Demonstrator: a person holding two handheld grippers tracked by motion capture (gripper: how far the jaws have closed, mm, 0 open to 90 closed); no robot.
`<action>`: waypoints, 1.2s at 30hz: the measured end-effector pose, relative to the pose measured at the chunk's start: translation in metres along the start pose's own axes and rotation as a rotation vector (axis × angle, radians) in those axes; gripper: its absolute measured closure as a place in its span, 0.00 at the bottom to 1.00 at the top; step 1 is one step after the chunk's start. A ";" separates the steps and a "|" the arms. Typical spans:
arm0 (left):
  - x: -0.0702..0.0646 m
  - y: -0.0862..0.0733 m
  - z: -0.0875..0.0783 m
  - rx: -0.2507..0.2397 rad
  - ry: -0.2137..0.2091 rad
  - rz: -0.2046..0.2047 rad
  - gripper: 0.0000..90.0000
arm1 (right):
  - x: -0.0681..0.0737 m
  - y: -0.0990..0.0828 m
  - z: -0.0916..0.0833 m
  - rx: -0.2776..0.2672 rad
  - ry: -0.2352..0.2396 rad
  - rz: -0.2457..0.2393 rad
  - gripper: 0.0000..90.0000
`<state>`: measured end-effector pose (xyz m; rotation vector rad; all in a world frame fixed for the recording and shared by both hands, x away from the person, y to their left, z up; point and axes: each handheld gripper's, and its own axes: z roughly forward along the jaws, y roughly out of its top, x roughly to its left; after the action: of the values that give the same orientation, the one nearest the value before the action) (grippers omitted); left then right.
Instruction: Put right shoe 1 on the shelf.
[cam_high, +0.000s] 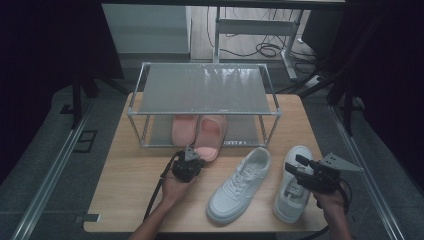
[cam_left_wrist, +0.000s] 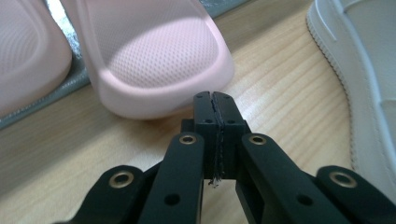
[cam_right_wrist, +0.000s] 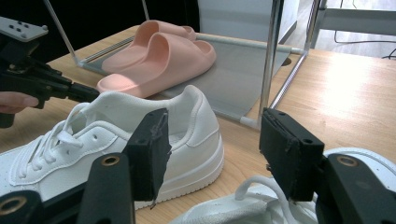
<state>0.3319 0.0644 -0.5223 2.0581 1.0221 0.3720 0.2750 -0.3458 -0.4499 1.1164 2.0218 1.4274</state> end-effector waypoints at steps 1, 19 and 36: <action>0.000 0.001 0.001 0.005 0.002 0.006 1.00 | 0.000 0.000 0.000 0.005 0.001 -0.002 0.48; 0.000 0.017 0.022 0.012 0.032 0.003 1.00 | -0.001 -0.001 0.001 0.002 0.001 0.000 0.48; 0.006 0.025 0.036 -0.015 0.080 -0.035 1.00 | -0.001 0.000 -0.001 0.001 0.000 0.002 0.48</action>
<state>0.3693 0.0410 -0.5269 2.0235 1.0987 0.4449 0.2750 -0.3473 -0.4501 1.1187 2.0219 1.4280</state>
